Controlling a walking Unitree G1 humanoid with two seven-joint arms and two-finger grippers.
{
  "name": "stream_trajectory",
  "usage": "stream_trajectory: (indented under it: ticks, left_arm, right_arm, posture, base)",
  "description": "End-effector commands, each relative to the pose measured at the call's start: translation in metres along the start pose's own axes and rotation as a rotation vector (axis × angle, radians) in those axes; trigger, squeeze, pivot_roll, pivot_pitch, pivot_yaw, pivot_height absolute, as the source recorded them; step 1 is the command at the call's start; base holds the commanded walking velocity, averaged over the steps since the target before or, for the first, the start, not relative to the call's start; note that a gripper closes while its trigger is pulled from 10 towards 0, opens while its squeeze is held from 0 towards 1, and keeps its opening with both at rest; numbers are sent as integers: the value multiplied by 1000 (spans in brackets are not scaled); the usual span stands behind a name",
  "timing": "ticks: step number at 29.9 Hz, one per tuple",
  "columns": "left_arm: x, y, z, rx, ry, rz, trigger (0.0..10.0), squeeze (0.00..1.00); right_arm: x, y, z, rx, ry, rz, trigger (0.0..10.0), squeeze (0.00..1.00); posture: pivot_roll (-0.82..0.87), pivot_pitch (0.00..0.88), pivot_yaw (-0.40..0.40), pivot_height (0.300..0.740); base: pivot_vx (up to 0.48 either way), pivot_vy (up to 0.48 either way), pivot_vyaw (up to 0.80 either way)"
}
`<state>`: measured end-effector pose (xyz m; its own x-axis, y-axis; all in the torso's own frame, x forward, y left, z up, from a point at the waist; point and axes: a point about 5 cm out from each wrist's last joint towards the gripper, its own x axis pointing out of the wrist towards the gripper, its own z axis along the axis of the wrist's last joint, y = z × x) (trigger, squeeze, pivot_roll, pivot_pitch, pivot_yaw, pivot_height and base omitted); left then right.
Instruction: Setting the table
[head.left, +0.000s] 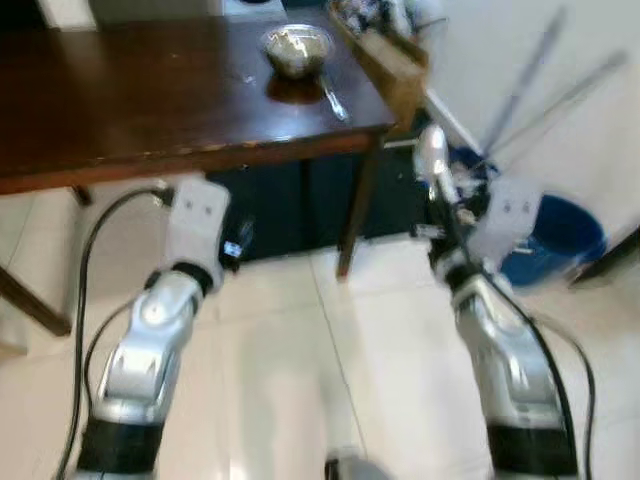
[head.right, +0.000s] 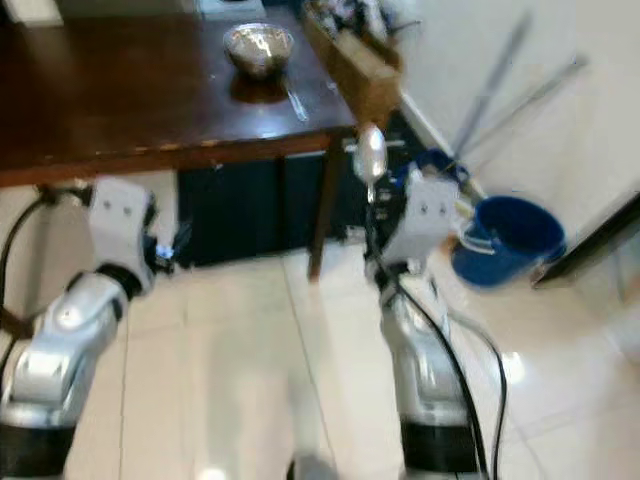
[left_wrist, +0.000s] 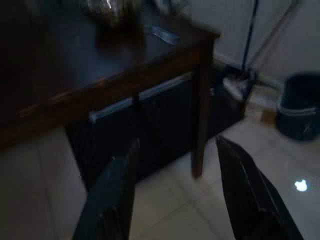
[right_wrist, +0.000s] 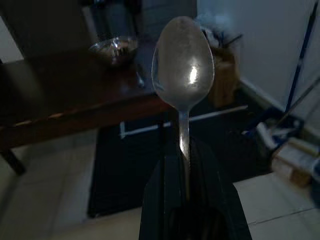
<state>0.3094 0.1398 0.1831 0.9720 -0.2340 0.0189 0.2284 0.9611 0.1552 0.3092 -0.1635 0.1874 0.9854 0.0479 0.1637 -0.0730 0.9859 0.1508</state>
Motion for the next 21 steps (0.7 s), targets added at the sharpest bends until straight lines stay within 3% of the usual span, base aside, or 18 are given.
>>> stream_trajectory:
  ticks: [1,2,3,5,7,11,14,15,21]
  left_arm:
    - [-3,5,-8,-1,36,21,10000,0]
    - [-4,5,-8,-7,31,27,10000,0]
    - [-4,6,-7,-22,22,37,10000,0]
    - [-4,6,-6,-27,19,40,10000,0]
    - [-3,9,-4,-65,9,67,10000,0]
    - [-3,14,-2,-99,-3,112,10000,0]
    - [-4,23,-2,-102,-17,173,10000,0]
    - [-8,32,-3,-80,-26,235,10000,0]
    - [-15,46,-13,17,-2,343,10000,0]
  right_arm:
    - [-1,6,-1,21,3,27,10000,0]
    - [-2,9,0,61,-1,56,10000,0]
    - [-4,15,2,158,-3,110,10000,0]
    - [-4,17,3,195,-3,128,10000,0]
    - [-8,25,5,275,15,232,10000,0]
    - [-12,31,6,316,31,311,10000,0]
    - [-15,32,0,293,63,319,10000,0]
    - [-16,30,-7,255,98,311,10000,0]
    - [-18,24,-25,105,209,278,10000,0]
  posture:
    - [-131,42,44,740]
    - [-131,44,45,740]
    - [-131,44,45,740]
    - [-131,44,45,740]
    - [-132,44,46,740]
    - [-134,46,44,740]
    - [-134,46,44,740]
    - [-134,48,40,740]
    - [-127,52,31,740]
  base:
    - [0,0,0]
    - [0,0,0]
    - [0,0,0]
    - [0,0,0]
    - [0,0,0]
    - [0,0,0]
    - [0,0,0]
    - [0,0,0]
    - [0,0,0]
